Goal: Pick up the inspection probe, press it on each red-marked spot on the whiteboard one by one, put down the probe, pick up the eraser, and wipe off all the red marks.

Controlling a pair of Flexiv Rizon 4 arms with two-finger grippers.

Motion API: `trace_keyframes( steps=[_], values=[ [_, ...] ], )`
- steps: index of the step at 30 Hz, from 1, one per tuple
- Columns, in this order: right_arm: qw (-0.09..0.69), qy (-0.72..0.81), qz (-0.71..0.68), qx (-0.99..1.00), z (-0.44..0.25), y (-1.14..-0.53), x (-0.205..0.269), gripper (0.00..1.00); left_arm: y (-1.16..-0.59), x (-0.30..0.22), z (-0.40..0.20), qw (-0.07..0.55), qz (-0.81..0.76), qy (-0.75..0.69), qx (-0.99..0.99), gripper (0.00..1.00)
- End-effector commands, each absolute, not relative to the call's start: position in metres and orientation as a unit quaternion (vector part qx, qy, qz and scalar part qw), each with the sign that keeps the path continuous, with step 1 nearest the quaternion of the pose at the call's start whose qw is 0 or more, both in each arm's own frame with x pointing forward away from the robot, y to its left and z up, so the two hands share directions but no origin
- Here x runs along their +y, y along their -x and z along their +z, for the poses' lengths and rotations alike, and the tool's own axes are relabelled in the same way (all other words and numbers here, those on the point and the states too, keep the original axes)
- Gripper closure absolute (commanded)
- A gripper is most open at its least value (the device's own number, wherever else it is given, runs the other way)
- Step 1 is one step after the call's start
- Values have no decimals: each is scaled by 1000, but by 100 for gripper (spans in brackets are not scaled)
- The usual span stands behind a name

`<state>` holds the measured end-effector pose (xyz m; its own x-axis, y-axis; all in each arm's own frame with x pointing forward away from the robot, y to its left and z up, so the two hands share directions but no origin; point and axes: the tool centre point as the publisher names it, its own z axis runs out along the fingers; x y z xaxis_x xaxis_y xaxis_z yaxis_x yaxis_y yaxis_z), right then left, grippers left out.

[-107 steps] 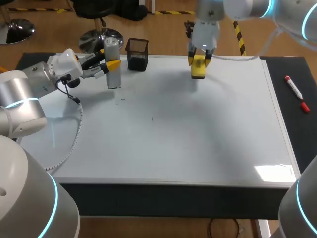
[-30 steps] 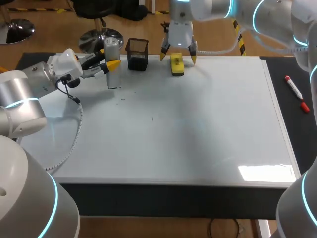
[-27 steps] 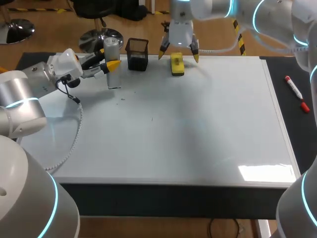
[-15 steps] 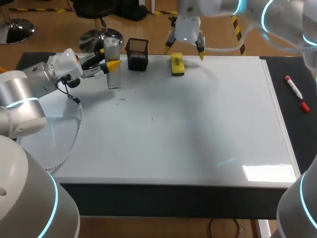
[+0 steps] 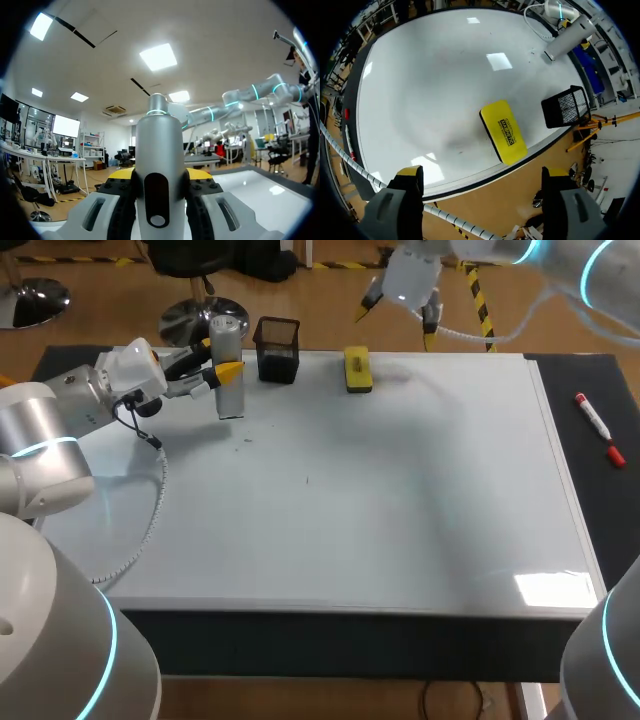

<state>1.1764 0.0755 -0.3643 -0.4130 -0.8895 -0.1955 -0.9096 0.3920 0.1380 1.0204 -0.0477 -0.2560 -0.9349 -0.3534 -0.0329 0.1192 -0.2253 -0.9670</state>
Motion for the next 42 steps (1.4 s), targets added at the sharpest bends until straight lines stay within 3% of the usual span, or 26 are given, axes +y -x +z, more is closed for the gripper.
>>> trace_keyframes(
  steps=[1, 28, 42],
  values=[
    [85, 520, 106, 843, -338, -1166, 60, 0, -1020, -48, -256, 153, -777, 97, 603, 100],
    [187, 341, 244, 888, -273, -1168, -23, 0, -1020, -48, -256, 153, -777, 97, 603, 100],
    [174, 257, 297, 903, -249, -1175, -52, 0, -1020, -48, -256, 153, -777, 97, 603, 100]
  ],
)
